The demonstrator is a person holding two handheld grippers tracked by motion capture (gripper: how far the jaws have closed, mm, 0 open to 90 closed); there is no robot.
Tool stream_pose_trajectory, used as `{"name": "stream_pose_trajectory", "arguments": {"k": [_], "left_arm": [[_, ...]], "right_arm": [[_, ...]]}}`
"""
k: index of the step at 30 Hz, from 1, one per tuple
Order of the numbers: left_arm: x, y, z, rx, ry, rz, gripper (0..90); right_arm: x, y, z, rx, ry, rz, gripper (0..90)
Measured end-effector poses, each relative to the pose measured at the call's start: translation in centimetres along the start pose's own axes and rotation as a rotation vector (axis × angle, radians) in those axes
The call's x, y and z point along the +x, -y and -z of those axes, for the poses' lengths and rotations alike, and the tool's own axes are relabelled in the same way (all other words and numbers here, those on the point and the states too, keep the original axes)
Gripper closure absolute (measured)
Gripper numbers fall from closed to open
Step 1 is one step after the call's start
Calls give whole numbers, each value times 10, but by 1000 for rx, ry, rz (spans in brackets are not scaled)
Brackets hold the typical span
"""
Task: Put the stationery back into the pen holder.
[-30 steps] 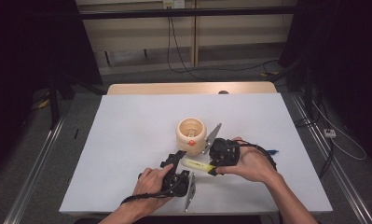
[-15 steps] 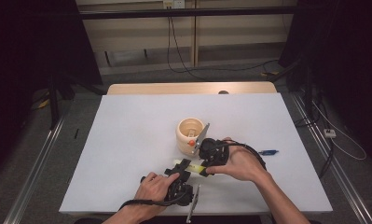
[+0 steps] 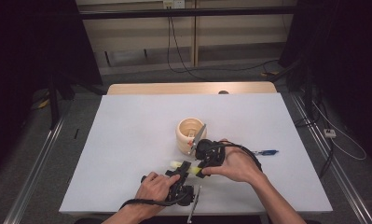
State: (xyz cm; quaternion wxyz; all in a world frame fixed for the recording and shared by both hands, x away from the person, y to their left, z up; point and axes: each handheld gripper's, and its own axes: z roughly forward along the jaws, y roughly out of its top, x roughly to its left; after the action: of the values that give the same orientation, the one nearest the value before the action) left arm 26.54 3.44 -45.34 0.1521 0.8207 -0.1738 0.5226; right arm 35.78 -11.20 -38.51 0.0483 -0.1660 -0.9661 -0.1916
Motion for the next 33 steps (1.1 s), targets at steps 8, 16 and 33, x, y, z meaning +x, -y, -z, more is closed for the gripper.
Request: {"name": "stream_pose_trajectory", "arguments": {"k": [8,16,33], "left_arm": [[4,2,1,-25,-10,49,774],[10,4,3,-57,14,154,774],[34,28,5,-106,100,458,774]], "right_arm": [[-2,8,4,-68,-6,4,630],[-1,18,8,-158,7,-18,425],[3,60,13,-322,218,-179,73]]}}
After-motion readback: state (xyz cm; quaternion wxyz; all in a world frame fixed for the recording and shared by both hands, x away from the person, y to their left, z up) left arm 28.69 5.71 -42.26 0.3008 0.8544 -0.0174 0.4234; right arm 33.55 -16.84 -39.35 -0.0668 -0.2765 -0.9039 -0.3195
